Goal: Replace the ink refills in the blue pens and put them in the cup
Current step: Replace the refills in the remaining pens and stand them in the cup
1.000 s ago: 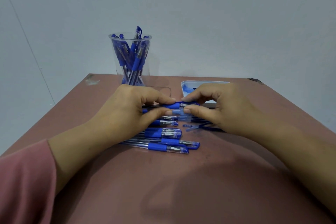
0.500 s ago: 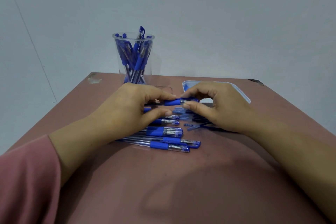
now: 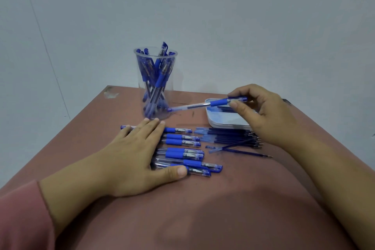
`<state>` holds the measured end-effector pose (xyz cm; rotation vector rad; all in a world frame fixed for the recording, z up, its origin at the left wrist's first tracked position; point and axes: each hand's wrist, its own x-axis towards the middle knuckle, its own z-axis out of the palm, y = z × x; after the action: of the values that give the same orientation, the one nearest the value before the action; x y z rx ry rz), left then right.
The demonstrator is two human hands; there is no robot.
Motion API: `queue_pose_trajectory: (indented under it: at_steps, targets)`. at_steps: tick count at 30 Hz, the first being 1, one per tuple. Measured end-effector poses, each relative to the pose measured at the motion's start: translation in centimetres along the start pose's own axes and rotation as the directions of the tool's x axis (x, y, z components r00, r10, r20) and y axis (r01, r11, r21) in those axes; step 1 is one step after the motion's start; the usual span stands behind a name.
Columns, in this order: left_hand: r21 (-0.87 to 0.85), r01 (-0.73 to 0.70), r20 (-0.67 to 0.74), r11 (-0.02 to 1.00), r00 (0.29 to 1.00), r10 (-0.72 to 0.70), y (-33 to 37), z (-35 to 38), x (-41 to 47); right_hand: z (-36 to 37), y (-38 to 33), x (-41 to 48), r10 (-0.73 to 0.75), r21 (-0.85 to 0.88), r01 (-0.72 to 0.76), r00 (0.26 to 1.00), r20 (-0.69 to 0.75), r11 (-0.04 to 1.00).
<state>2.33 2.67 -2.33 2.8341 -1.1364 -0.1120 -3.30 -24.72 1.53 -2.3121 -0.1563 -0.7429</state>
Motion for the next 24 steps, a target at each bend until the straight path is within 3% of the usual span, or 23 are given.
queue_pose_trajectory:
  at_steps: [3, 6, 9, 13, 17, 20, 24]
  targets:
    - [0.029, -0.002, 0.03, 1.0, 1.0, 0.001, -0.2, 0.1, 0.3, -0.3, -0.6, 0.7, 0.03, 0.186, -0.012, 0.995, -0.099, 0.983]
    - [0.018, 0.001, 0.049, 1.0, 0.999, -0.002, -0.2, 0.0, 0.4, -1.2, -1.8, 2.2, 0.027, 0.257, 0.029, 0.977, -0.21, 0.966]
    - [0.009, 0.013, 0.055, 1.0, 0.998, -0.013, 0.0, -0.2, 0.4, -2.0, -2.8, 4.5, -0.05, 0.131, 0.087, 0.963, -0.266, 0.988]
    - [0.012, 0.019, 0.06, 1.0, 0.998, -0.02, 0.2, -0.3, 0.3, -1.7, -3.6, 7.8, -0.221, -0.21, 0.175, 0.95, -0.22, 0.962]
    - [0.006, 0.023, 0.07, 1.0, 0.997, -0.023, 0.2, -0.4, 0.3, -0.2, -4.7, 10.8, -0.266, -0.268, 0.228, 0.957, -0.117, 0.936]
    - [0.003, 0.023, 0.072, 1.0, 0.997, -0.023, 0.2, -0.5, 0.3, 1.4, -5.6, 12.7, -0.242, -0.2, 0.222, 0.967, -0.082, 0.954]
    - [0.014, 0.017, 0.076, 1.0, 0.997, -0.018, 0.1, -0.5, 0.3, 4.2, -6.3, 14.0, -0.182, 0.027, 0.189, 0.967, -0.176, 0.982]
